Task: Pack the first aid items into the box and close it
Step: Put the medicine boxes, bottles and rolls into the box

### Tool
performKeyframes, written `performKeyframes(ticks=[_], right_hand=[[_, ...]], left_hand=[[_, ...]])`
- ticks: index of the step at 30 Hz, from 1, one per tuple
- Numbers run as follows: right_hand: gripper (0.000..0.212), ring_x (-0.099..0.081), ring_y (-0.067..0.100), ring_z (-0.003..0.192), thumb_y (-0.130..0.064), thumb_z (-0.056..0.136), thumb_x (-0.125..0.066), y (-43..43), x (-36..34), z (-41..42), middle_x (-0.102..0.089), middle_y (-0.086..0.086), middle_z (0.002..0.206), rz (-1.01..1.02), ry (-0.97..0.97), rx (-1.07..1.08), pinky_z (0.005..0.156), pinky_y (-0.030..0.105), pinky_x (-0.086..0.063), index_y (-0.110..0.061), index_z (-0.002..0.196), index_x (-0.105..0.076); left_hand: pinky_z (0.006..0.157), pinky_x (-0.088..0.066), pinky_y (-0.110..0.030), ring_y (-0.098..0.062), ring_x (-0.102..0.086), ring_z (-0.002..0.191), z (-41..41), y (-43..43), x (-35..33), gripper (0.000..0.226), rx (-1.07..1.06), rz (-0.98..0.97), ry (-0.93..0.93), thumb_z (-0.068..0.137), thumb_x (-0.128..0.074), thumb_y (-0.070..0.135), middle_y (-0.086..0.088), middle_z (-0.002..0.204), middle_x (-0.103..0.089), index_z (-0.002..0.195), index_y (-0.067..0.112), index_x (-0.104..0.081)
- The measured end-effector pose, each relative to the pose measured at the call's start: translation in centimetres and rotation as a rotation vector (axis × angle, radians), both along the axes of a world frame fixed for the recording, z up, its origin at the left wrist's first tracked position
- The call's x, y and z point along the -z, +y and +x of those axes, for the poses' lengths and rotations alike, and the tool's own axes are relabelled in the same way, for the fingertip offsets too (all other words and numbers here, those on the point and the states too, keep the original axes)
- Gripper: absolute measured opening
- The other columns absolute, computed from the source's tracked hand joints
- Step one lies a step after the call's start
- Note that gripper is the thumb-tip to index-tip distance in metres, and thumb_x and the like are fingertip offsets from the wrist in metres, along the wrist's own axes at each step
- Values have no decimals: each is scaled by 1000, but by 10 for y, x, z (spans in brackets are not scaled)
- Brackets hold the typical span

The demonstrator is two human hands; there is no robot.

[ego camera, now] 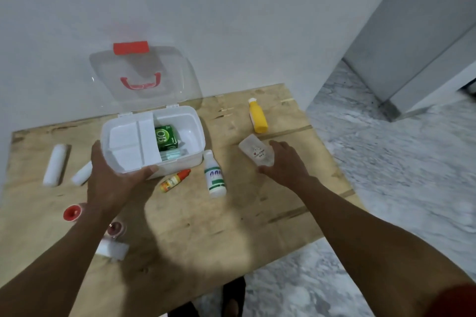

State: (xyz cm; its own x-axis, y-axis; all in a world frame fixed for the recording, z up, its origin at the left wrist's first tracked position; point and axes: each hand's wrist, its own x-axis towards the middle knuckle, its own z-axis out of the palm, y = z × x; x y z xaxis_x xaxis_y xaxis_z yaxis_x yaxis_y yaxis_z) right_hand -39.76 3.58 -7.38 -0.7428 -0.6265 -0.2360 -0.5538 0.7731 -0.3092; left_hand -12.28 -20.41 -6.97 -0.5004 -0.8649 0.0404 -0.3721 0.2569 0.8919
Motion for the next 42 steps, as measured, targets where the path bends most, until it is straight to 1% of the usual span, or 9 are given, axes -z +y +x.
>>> performKeyframes(ticks=[4, 8, 16, 20, 23, 27, 31, 36, 42], right_hand=[[83, -50, 38, 120, -46, 73, -79, 2, 10, -11, -52, 18, 133, 18, -5, -35, 96, 43, -46, -8, 140, -46], [66, -53, 41, 109, -40, 74, -78, 4, 14, -13, -56, 21, 118, -33, -7, -82, 88, 44, -48, -5, 125, -56], [64, -59, 37, 107, -23, 66, -85, -2, -18, -8, -63, 20, 116, -182, -8, -146, 88, 33, -43, -4, 123, -63], [66, -60, 35, 100, -23, 67, -86, -17, -57, -6, -63, 20, 110, -197, 62, -218, 82, 31, -42, -4, 126, -61], [61, -62, 39, 93, -19, 63, -86, -39, -79, -2, -66, 22, 101, -193, 106, -292, 77, 31, -38, 2, 116, -65], [60, -56, 31, 103, -23, 69, -81, -84, -107, 18, -63, 13, 110, -141, 164, -418, 84, 31, -37, -7, 123, -62], [46, -55, 31, 102, -30, 72, -73, -128, -113, 43, -59, 11, 108, 19, 164, -498, 80, 31, -40, -13, 114, -63], [53, -48, 33, 114, -30, 76, -71, -169, -102, 59, -54, 13, 121, 165, 195, -577, 95, 38, -46, -11, 123, -57], [49, -50, 29, 112, -32, 80, -69, -201, -74, 61, -58, 12, 121, 168, 217, -687, 101, 36, -40, -9, 121, -57]], left_hand=[[93, -40, -33, -8, -40, 121, -1, 3, -8, 96, -10, 23, -29, 44, -78, 64, 13, 132, -41, 124, 46, -28], [97, -41, -38, -12, -42, 125, -1, 1, -7, 112, -26, 15, -59, 45, -77, 67, 5, 142, -42, 140, 32, -30], [99, -40, -34, -10, -41, 124, 2, -1, -9, 120, -20, 21, -32, 45, -79, 63, 10, 137, -42, 145, 22, -28], [97, -41, -32, -8, -43, 120, 6, -4, -9, 115, -15, 35, -2, 47, -83, 57, 15, 130, -42, 143, 24, -29], [93, -41, -31, -8, -44, 117, 4, -2, -12, 109, -18, 41, 20, 51, -87, 46, 15, 128, -44, 141, 24, -31], [89, -43, -30, -8, -49, 112, 4, -2, -11, 102, -16, 32, 83, 50, -88, 39, 14, 122, -49, 136, 23, -35], [85, -46, -29, -8, -53, 109, 6, -3, -7, 98, -15, 50, 120, 50, -89, 37, 14, 119, -53, 132, 26, -36], [73, -41, -9, 20, -49, 103, 4, -2, -9, 94, -24, 56, 136, 53, -93, 26, 30, 111, -50, 127, 34, -34], [75, -46, -5, 14, -51, 108, 1, -3, -13, 95, -27, 43, 147, 53, -91, 32, 24, 115, -52, 132, 27, -38]])
